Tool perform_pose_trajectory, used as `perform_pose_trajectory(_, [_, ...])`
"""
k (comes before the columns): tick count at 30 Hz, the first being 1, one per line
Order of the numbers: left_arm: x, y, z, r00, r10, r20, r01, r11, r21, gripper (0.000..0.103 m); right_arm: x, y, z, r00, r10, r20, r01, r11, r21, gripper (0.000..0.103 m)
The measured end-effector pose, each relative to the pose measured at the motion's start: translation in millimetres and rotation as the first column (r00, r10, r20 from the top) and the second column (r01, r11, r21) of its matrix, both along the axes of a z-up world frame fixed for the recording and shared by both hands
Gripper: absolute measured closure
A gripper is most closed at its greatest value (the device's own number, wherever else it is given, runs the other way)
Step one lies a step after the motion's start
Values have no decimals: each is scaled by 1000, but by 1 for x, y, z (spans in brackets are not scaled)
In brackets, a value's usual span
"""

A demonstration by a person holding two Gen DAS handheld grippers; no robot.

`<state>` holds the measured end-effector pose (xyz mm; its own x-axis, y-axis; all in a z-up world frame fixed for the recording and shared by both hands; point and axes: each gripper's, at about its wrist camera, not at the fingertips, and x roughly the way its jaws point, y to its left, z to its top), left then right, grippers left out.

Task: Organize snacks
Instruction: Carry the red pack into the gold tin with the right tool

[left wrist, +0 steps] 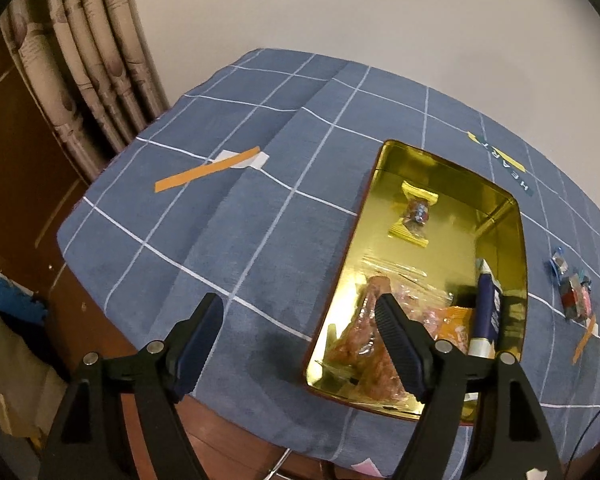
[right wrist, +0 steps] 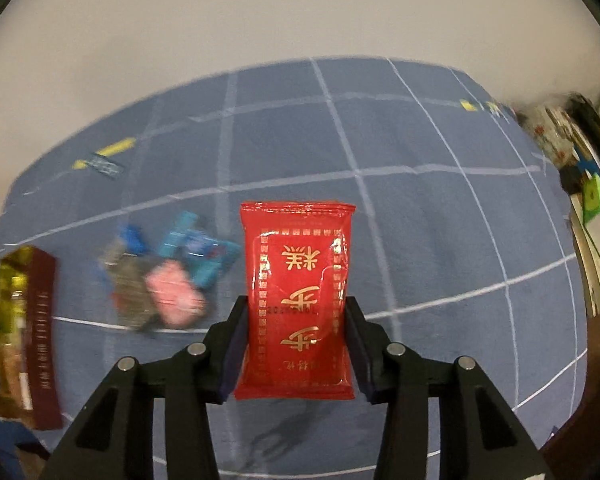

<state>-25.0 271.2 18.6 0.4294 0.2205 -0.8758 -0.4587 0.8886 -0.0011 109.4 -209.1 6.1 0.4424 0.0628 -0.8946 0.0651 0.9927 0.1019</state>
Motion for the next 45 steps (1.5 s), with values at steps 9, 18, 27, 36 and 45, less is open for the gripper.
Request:
perform_pose_trajectory(9, [-13, 10, -3, 999, 36, -15, -36, 999, -3, 28, -19, 115, 33, 980, 196, 35, -199, 965, 169, 57])
perform_pose_trajectory(18, [-29, 29, -6, 994, 105, -21, -105, 994, -14, 27, -48, 234, 28, 916, 400, 12, -391, 889, 237, 57])
perform_pose_trajectory(27, [-32, 33, -8, 992, 120, -30, -121, 992, -30, 27, -67, 302, 5, 875, 483, -44, -457, 851, 258, 57])
perform_pose_trajectory(36, [-30, 34, -12, 991, 128, -45, -130, 991, -30, 28, -63, 318, -11, 885, 459, -76, -428, 868, 252, 57])
perform_pose_trajectory(45, [-30, 34, -15, 991, 124, -55, -126, 991, -35, 28, -59, 324, -18, 889, 448, -92, -413, 874, 258, 57])
